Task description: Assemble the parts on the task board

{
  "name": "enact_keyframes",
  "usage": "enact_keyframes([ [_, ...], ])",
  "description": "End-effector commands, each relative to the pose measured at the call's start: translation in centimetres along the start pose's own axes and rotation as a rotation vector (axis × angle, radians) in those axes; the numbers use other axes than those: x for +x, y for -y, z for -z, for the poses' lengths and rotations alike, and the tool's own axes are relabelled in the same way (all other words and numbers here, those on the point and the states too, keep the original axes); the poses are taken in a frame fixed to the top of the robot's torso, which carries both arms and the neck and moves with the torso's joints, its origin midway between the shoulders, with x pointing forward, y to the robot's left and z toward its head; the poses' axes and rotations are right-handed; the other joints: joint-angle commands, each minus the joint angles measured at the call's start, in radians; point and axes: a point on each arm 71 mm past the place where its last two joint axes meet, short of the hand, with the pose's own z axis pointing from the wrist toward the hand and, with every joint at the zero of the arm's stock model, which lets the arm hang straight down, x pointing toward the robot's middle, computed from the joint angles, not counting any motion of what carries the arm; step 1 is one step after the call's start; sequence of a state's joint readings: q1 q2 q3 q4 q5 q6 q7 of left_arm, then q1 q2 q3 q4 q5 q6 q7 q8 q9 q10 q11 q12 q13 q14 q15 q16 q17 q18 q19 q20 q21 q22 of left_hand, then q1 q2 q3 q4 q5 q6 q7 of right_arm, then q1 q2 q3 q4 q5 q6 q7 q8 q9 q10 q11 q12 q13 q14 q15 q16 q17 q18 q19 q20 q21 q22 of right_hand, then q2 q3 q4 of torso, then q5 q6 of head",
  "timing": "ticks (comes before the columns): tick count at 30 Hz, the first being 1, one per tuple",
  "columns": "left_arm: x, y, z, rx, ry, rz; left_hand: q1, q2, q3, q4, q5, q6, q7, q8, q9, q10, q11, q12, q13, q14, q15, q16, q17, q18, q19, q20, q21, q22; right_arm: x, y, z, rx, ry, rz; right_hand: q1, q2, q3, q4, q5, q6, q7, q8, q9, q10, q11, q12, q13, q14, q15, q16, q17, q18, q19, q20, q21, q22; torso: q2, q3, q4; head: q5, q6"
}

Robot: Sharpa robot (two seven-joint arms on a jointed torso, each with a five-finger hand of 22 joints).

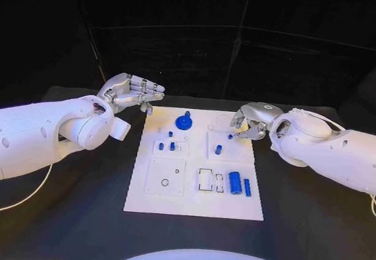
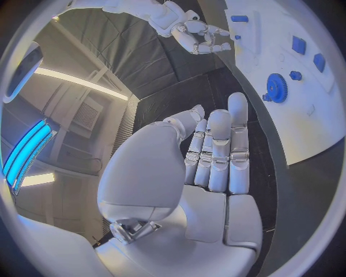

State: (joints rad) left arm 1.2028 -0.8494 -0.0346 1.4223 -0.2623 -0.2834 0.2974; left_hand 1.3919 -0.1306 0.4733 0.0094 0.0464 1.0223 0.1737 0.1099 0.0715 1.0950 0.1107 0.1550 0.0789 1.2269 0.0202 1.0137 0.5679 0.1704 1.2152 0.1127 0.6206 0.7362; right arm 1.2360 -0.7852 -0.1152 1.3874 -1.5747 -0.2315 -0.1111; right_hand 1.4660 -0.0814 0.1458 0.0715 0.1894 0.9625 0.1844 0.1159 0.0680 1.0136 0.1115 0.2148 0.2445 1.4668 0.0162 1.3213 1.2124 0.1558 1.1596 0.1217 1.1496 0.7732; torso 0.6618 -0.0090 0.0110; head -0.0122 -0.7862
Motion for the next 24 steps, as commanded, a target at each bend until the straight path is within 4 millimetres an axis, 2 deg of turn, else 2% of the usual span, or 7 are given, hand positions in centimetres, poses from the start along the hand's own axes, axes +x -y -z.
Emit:
enact_keyframes([
  [1,0.0,0.4,0.0,0.030,0.013,0.072,0.002,0.007,-0.002,-0.006,0.002,-0.003,0.005,0.004,-0.001,-0.008,0.000,0.004,-0.001,-0.010,0.000,-0.006,-0.003,0.010,-0.007,0.002,-0.006,-0.002,0.3,-0.1,-0.1,-0.005,-0.025,0.017,0.003,-0.001,0.010,-0.001,-0.003,0.012,-0.001,0.000,0.001,0.008,0.001,-0.005,-0.007,0.034,0.008,0.005,0.003,-0.009,0.002,0.007,0.006,0.004,0.000,0.0005,0.0000,0.002,-0.002],
  [13,0.1,0.4,0.1,0.031,0.008,0.079,0.004,0.012,-0.003,-0.008,0.002,0.000,0.004,0.007,-0.001,-0.007,-0.001,0.010,0.001,-0.019,0.000,-0.011,-0.013,0.011,-0.012,0.002,-0.009,-0.003,1.3,-0.6,-0.5,-0.014,-0.059,0.003,0.013,0.011,0.042,-0.003,-0.007,0.051,-0.015,0.004,0.004,0.051,-0.012,-0.005,-0.040,0.037,-0.001,0.015,0.012,-0.012,0.015,0.000,0.024,0.030,0.000,0.0013,-0.0009,0.003,-0.006],
  [17,0.1,0.4,0.1,0.031,0.006,0.080,0.005,0.014,-0.003,-0.009,0.002,0.002,0.003,0.009,0.000,-0.005,-0.002,0.013,0.001,-0.021,0.000,-0.011,-0.014,0.011,-0.014,0.002,-0.010,-0.004,1.6,-0.7,-0.6,-0.014,-0.065,0.001,0.021,0.018,0.071,-0.006,-0.039,0.060,-0.017,-0.001,0.002,0.063,-0.014,-0.013,-0.060,0.038,-0.004,0.018,0.015,-0.013,0.017,-0.004,0.029,0.035,0.000,0.0015,-0.0007,0.003,-0.006],
  [24,0.2,0.4,0.1,0.030,0.002,0.081,0.005,0.014,-0.003,-0.009,0.002,0.002,0.003,0.009,0.000,-0.005,-0.002,0.013,0.001,-0.021,0.000,-0.011,-0.014,0.011,-0.014,0.002,-0.010,-0.004,2.0,-0.7,-0.9,-0.012,-0.073,-0.001,0.023,0.020,0.092,-0.008,-0.044,0.066,-0.018,-0.004,0.002,0.071,-0.016,-0.018,-0.072,0.039,-0.005,0.021,0.017,-0.015,0.020,-0.005,0.035,0.044,0.000,0.0011,0.0002,0.002,-0.008],
])
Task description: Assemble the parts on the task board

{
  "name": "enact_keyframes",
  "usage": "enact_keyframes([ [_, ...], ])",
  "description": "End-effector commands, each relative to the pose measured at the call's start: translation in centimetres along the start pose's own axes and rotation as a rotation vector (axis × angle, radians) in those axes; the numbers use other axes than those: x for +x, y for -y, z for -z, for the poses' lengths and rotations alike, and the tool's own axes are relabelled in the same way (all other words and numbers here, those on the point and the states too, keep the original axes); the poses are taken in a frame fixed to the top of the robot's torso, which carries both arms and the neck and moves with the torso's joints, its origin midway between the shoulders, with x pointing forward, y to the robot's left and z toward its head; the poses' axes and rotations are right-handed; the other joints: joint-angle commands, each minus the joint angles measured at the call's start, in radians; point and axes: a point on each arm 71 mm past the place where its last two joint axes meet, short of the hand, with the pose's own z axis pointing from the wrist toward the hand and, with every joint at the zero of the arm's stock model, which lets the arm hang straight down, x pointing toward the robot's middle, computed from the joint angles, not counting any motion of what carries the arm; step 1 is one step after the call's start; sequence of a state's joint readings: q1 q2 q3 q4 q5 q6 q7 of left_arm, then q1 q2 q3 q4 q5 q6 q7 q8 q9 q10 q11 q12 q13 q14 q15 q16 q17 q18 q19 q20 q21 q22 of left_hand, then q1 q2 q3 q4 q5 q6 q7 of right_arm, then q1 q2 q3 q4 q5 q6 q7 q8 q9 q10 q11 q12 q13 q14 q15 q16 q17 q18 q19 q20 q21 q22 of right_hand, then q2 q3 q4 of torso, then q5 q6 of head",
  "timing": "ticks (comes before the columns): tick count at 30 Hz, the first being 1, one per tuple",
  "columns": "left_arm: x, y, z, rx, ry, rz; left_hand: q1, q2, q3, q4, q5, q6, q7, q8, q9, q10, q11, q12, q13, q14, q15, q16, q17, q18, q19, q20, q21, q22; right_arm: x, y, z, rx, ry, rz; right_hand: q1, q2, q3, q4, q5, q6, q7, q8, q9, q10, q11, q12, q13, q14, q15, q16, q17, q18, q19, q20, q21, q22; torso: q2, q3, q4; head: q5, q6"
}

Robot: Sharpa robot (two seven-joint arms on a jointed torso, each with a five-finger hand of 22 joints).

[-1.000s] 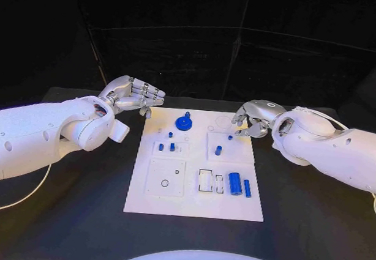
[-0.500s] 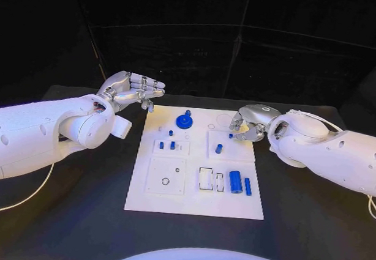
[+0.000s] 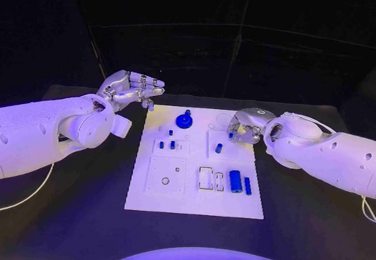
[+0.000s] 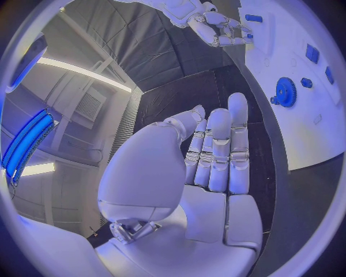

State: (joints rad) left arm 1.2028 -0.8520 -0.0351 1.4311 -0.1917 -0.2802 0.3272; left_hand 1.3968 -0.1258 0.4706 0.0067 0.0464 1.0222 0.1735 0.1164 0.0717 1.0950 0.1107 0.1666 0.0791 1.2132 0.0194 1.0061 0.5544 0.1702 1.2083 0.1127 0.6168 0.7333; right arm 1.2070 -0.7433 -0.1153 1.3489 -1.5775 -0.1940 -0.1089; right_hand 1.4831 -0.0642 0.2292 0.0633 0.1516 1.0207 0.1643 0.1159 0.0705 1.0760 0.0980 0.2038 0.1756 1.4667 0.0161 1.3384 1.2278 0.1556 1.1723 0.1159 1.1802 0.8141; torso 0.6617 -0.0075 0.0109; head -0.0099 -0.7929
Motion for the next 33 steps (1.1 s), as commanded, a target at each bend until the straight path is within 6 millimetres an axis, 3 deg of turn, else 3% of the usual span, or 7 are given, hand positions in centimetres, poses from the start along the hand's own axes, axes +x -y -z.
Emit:
enact_keyframes([
  [1,0.13,0.25,-0.04,0.018,-0.011,0.014,0.000,0.010,-0.001,-0.007,0.002,0.003,0.002,0.003,0.000,-0.005,-0.002,0.003,0.001,-0.008,0.000,-0.004,-0.001,0.011,-0.007,0.002,-0.007,-0.001,0.13,-0.07,-0.12,-0.006,-0.012,0.002,0.006,0.003,0.010,0.000,-0.006,0.008,0.003,-0.004,-0.001,0.009,-0.002,-0.007,-0.004,0.039,-0.005,0.004,0.002,-0.015,0.008,0.001,0.004,0.003,0.000,-0.0003,0.0003,0.000,-0.001],
  [9,0.15,0.22,-0.04,0.014,-0.013,0.015,0.001,0.010,-0.001,-0.007,0.002,0.004,0.002,0.004,0.000,-0.004,-0.002,0.004,0.002,-0.009,0.000,-0.004,-0.002,0.011,-0.008,0.002,-0.007,-0.001,0.35,-0.21,-0.27,-0.008,-0.017,-0.001,0.007,0.006,0.044,-0.005,-0.005,0.024,-0.001,-0.006,0.000,0.029,-0.006,-0.009,-0.019,0.039,-0.008,0.006,0.002,-0.016,0.013,-0.001,0.014,0.016,0.000,-0.0009,0.0000,0.000,-0.002],
  [20,0.15,0.18,-0.04,0.009,-0.016,0.016,0.002,0.011,-0.001,-0.008,0.002,0.004,0.002,0.004,0.000,-0.004,-0.003,0.005,0.002,-0.009,0.000,-0.004,-0.003,0.012,-0.008,0.002,-0.008,-0.001,0.24,-0.44,-0.28,-0.005,0.012,0.004,0.036,0.023,0.134,-0.062,-0.035,0.096,-0.020,0.013,0.010,0.106,-0.028,0.011,-0.023,0.043,-0.028,0.009,-0.006,-0.028,0.045,-0.020,0.062,0.087,-0.001,-0.0003,-0.0004,-0.002,-0.003],
  [33,0.17,0.19,-0.03,0.011,-0.017,0.016,0.007,0.013,0.000,-0.013,0.002,0.005,0.002,0.006,0.000,-0.006,-0.003,0.008,0.002,-0.011,-0.002,-0.004,-0.005,0.012,-0.009,0.001,-0.008,-0.002,-0.11,-0.67,-0.15,-0.021,0.070,0.000,0.022,0.017,0.159,-0.080,-0.042,0.098,-0.018,0.006,0.007,0.108,-0.028,0.003,-0.028,0.042,-0.027,0.008,-0.011,-0.028,0.043,-0.021,0.069,0.094,0.000,-0.0002,-0.0006,-0.004,-0.003],
])
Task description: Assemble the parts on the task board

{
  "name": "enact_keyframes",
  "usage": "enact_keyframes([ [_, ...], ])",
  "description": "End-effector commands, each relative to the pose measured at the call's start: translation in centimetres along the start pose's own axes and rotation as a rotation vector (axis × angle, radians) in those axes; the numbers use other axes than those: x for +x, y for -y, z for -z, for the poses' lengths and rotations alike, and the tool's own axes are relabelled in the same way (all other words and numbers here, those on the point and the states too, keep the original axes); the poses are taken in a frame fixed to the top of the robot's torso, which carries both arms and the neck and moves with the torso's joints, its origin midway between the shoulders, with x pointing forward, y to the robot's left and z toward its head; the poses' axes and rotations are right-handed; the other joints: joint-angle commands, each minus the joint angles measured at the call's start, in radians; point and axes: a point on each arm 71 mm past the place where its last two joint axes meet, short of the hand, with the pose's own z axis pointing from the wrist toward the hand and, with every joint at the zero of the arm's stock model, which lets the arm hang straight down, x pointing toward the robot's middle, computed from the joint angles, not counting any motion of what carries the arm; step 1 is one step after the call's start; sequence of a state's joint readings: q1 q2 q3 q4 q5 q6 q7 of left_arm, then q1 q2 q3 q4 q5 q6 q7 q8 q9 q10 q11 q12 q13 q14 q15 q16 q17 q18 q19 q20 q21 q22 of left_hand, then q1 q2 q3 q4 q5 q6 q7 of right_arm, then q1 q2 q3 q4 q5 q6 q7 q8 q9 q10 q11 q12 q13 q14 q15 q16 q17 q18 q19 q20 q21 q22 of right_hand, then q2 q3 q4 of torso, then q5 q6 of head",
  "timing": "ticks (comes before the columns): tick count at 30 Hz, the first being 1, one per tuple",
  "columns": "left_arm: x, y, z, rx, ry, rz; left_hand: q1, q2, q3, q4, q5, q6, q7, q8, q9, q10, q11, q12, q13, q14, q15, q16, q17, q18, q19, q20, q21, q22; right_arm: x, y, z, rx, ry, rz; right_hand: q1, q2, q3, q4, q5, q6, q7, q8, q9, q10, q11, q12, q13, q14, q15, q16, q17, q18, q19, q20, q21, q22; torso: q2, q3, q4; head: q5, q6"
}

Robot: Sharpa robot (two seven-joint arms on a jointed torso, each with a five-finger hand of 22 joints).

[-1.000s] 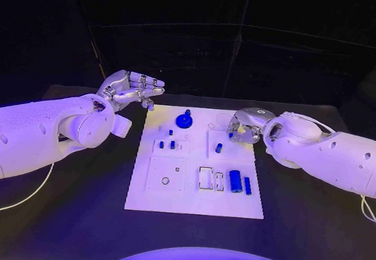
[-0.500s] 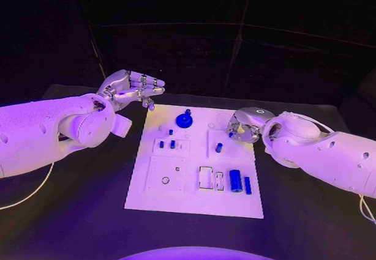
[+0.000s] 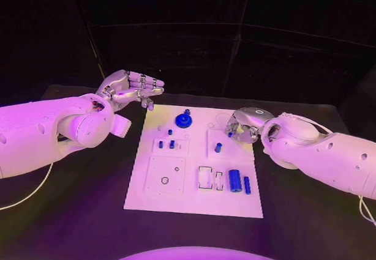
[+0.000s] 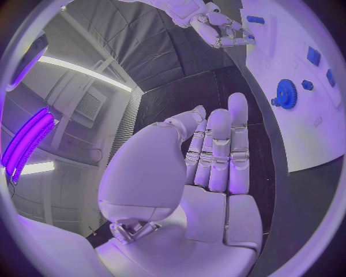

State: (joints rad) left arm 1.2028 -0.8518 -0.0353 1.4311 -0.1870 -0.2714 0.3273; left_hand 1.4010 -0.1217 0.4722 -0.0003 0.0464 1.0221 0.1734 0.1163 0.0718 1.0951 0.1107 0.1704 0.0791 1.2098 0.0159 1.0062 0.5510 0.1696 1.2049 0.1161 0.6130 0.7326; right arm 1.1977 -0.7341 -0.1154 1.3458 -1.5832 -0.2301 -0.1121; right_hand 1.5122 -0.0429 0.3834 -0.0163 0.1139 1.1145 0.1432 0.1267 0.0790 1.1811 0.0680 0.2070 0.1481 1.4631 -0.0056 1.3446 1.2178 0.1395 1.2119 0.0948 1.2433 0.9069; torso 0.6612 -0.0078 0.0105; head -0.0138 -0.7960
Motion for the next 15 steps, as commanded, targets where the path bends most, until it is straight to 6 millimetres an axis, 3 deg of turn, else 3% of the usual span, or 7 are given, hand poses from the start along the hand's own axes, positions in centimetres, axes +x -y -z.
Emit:
enact_keyframes([
  [1,0.10,0.20,-0.03,0.012,-0.009,0.009,0.003,0.009,-0.001,-0.006,0.002,0.005,0.002,0.006,0.000,-0.006,-0.003,0.004,0.002,-0.007,0.002,-0.004,-0.001,0.013,-0.005,-0.002,-0.004,-0.001,-0.40,-0.33,0.02,-0.018,0.044,0.002,-0.009,-0.005,0.006,0.000,-0.005,0.005,0.003,-0.006,-0.002,0.003,0.002,-0.001,-0.001,0.046,-0.005,0.002,-0.001,-0.012,0.003,0.000,0.006,0.001,0.000,0.0003,-0.0003,0.000,0.000],
  [15,-0.07,0.12,-0.06,0.007,-0.007,0.007,0.006,0.008,-0.002,-0.009,0.002,0.003,0.004,0.006,-0.001,-0.010,-0.002,0.005,0.001,-0.008,0.002,-0.003,-0.003,0.013,-0.006,-0.002,-0.004,-0.001,-0.72,0.16,0.89,-0.008,0.076,-0.019,-0.031,-0.010,0.011,0.000,-0.013,0.008,0.002,-0.009,-0.002,0.005,0.002,-0.005,-0.004,0.046,-0.005,0.004,-0.002,-0.012,0.002,0.001,0.009,0.004,0.000,0.0004,0.0005,-0.001,0.001],
])
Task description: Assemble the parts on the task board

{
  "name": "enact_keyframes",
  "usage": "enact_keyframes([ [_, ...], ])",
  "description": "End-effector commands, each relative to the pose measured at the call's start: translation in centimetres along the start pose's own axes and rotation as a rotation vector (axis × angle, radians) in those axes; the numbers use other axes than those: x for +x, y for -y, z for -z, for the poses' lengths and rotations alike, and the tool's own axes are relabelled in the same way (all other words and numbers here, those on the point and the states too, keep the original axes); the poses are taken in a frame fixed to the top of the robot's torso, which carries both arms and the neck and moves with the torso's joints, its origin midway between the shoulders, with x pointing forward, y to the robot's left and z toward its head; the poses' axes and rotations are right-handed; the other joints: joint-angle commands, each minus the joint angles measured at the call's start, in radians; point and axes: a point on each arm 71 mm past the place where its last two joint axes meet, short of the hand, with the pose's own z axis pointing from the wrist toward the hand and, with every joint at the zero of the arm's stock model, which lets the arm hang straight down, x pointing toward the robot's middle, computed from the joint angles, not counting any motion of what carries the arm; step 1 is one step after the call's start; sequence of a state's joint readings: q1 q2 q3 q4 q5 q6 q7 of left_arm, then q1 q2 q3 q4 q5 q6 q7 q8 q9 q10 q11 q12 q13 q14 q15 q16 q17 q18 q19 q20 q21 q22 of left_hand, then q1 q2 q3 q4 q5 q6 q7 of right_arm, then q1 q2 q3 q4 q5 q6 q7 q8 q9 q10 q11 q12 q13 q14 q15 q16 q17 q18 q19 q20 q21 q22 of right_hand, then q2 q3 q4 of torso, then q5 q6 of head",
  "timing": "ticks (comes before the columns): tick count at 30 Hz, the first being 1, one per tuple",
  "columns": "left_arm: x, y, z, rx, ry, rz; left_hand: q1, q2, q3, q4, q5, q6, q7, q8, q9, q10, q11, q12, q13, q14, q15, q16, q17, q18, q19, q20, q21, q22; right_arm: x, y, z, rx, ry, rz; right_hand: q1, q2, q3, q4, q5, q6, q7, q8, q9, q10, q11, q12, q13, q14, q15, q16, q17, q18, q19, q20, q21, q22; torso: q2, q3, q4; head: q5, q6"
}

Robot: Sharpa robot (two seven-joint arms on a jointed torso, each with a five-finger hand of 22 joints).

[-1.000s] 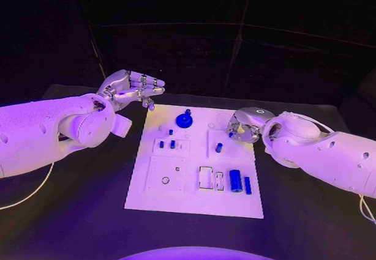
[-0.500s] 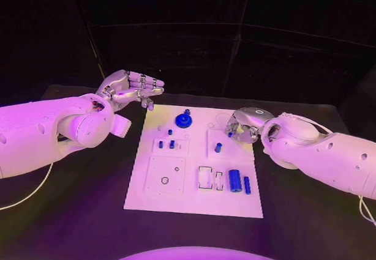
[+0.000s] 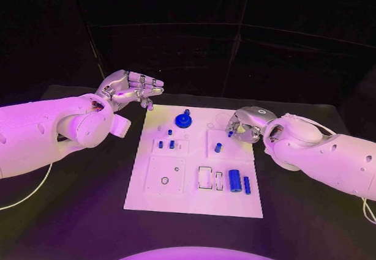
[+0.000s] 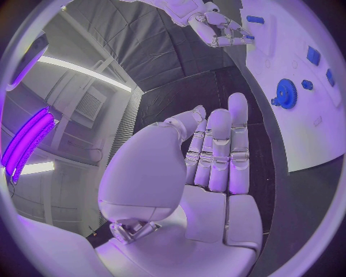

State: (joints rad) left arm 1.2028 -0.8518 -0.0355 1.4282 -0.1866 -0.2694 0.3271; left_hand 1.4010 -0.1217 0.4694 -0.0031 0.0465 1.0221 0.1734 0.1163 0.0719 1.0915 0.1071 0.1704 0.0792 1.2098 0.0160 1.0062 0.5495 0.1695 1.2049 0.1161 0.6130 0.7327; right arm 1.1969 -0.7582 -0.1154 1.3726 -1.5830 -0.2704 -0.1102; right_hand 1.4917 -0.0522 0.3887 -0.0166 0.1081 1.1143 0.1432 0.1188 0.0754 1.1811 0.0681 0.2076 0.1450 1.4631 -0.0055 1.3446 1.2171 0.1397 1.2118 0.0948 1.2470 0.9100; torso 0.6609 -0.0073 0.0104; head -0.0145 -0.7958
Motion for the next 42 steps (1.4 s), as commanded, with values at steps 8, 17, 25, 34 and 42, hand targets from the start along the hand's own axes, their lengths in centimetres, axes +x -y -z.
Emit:
enact_keyframes([
  [8,-0.1,0.1,-0.1,0.005,-0.006,0.006,0.006,0.008,0.001,-0.008,0.002,0.002,0.004,0.005,-0.001,-0.008,0.002,0.005,0.001,-0.009,0.002,-0.003,-0.002,0.013,-0.006,-0.002,-0.005,-0.001,-0.7,0.1,1.4,-0.002,0.049,-0.066,-0.015,-0.001,0.007,0.001,-0.008,0.009,0.002,-0.002,0.001,0.006,0.002,-0.006,-0.001,0.046,-0.005,0.005,0.000,-0.013,0.003,0.001,0.007,0.003,-0.001,-0.0007,-0.0002,0.002,0.000],
  [17,-0.2,0.0,-0.1,0.002,-0.004,0.006,0.007,0.008,0.001,-0.008,0.002,0.002,0.004,0.006,-0.001,-0.010,0.003,0.005,0.000,-0.009,0.002,-0.003,-0.002,0.013,-0.006,-0.002,-0.005,-0.001,-1.8,-1.8,2.9,-0.070,0.119,-0.174,-0.021,-0.005,0.008,0.001,-0.004,0.008,0.001,-0.004,0.001,0.007,0.002,-0.007,-0.002,0.047,-0.005,0.008,0.004,-0.013,0.004,0.002,0.009,0.006,0.000,-0.0009,0.0004,0.006,0.002],
  [25,-0.1,0.0,-0.2,0.001,-0.007,0.006,0.007,0.008,0.001,-0.008,0.002,0.002,0.004,0.006,-0.001,-0.010,0.003,0.005,0.000,-0.009,0.002,-0.003,-0.002,0.013,-0.006,-0.002,-0.005,-0.001,-2.5,-4.2,3.5,-0.140,0.152,-0.213,-0.021,-0.005,0.008,0.001,-0.004,0.008,0.001,-0.004,0.001,0.007,0.002,-0.007,-0.002,0.047,-0.005,0.008,0.004,-0.013,0.004,0.002,0.009,0.006,0.000,-0.0013,0.0020,0.010,0.005],
  [34,-0.1,0.0,-0.2,0.001,-0.008,0.007,0.007,0.008,0.001,-0.009,0.002,0.002,0.004,0.006,-0.001,-0.012,0.003,0.005,0.000,-0.010,0.003,-0.003,-0.003,0.013,-0.007,-0.002,-0.005,-0.001,-2.9,-6.2,3.4,-0.192,0.159,-0.227,-0.023,-0.006,0.010,0.000,0.000,0.008,0.001,-0.005,0.000,0.007,0.002,-0.008,-0.003,0.048,-0.005,0.011,0.007,-0.014,0.006,0.002,0.011,0.010,0.001,-0.0024,0.0019,0.024,0.002],
  [42,0.1,0.0,-0.2,0.001,-0.010,0.007,0.008,0.008,0.001,-0.011,0.002,0.002,0.005,0.006,-0.001,-0.014,0.003,0.005,0.000,-0.010,0.003,-0.003,-0.004,0.013,-0.007,-0.002,-0.005,-0.001,-2.4,-8.9,2.2,-0.251,0.107,-0.229,-0.026,-0.008,0.009,0.000,0.000,0.009,0.001,-0.005,0.000,0.007,0.002,-0.009,-0.003,0.048,-0.005,0.011,0.007,-0.014,0.007,0.002,0.011,0.011,0.002,-0.0023,0.0007,0.047,-0.009],
])
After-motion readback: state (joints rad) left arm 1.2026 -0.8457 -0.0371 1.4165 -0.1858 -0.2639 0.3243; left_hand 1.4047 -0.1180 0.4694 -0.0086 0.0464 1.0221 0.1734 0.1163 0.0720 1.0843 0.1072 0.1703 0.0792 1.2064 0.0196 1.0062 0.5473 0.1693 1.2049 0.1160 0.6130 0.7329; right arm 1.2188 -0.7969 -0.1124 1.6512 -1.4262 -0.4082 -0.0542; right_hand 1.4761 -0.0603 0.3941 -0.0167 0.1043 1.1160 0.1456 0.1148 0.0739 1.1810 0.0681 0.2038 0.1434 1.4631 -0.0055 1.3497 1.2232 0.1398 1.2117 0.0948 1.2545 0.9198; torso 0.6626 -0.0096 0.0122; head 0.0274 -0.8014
